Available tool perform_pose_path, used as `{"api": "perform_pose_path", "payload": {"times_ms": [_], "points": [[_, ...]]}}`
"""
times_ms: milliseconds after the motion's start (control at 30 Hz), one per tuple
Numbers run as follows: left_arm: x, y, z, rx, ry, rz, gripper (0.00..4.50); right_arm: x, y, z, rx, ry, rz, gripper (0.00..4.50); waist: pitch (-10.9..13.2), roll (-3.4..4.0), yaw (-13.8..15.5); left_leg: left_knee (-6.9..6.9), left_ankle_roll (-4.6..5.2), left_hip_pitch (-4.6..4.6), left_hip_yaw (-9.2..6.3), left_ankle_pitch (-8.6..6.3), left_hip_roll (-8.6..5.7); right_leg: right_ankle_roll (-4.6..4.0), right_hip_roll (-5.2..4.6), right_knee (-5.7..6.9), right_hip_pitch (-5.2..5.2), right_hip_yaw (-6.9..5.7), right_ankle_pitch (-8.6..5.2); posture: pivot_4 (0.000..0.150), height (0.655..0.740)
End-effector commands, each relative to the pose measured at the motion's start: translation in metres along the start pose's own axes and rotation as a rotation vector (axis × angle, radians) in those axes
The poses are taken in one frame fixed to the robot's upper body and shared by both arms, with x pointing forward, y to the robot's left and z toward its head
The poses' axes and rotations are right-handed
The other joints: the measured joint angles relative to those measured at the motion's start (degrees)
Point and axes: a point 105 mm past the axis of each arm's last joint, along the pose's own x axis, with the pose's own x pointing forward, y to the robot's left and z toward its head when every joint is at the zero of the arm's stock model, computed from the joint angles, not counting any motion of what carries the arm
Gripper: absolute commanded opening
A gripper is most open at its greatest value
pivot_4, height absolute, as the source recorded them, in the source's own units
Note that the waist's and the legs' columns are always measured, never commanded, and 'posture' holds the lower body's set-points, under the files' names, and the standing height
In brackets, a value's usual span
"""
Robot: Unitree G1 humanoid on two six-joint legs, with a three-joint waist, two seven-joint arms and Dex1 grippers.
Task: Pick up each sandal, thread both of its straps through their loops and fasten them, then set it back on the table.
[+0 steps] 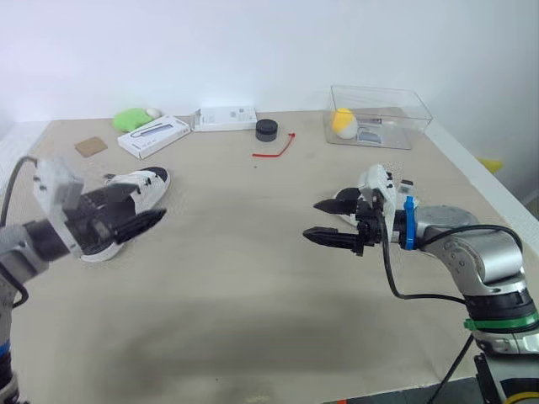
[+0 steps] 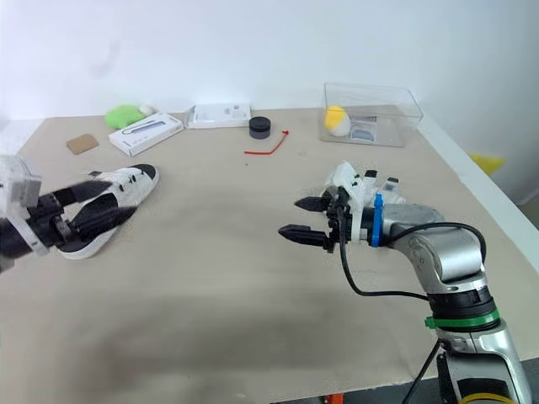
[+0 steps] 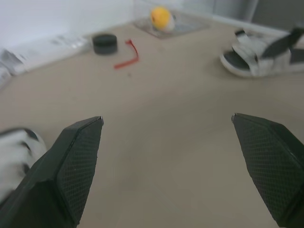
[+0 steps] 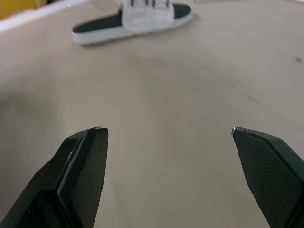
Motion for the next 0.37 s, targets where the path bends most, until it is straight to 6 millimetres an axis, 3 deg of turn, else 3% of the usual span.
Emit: {"api": "perform_pose_path", "payload": {"times_ms": [33,233,367], "points": [[-0.006,-0.004,-0.007,0.06,0.038,-0.017,4.49,-0.023,-0.009,0.006,0.0,-0.01,-0.061,4.5,0.01,0.02,0.04,0.0,0.0,0.05,0.0,0.0,0.0,-0.01,0.0,0.03,0.04,0.0,-0.01,0.15,0.74],[-0.003,-0.01,-0.029,0.072,0.099,-0.047,4.49,-0.029,-0.012,0.001,0.017,0.005,-0.076,4.5,0.01,0.01,0.08,0.0,0.01,0.12,0.06,0.02,-0.02,-0.2,-0.03,0.03,0.09,0.07,-0.12,0.15,0.74],[0.0,-0.012,-0.032,0.086,0.1,-0.054,4.49,-0.026,-0.013,0.001,0.017,0.005,-0.074,4.5,0.01,0.01,0.06,-0.01,0.01,0.13,0.09,0.02,-0.01,-0.06,-0.02,0.03,0.08,0.11,-0.05,0.15,0.74]]}}
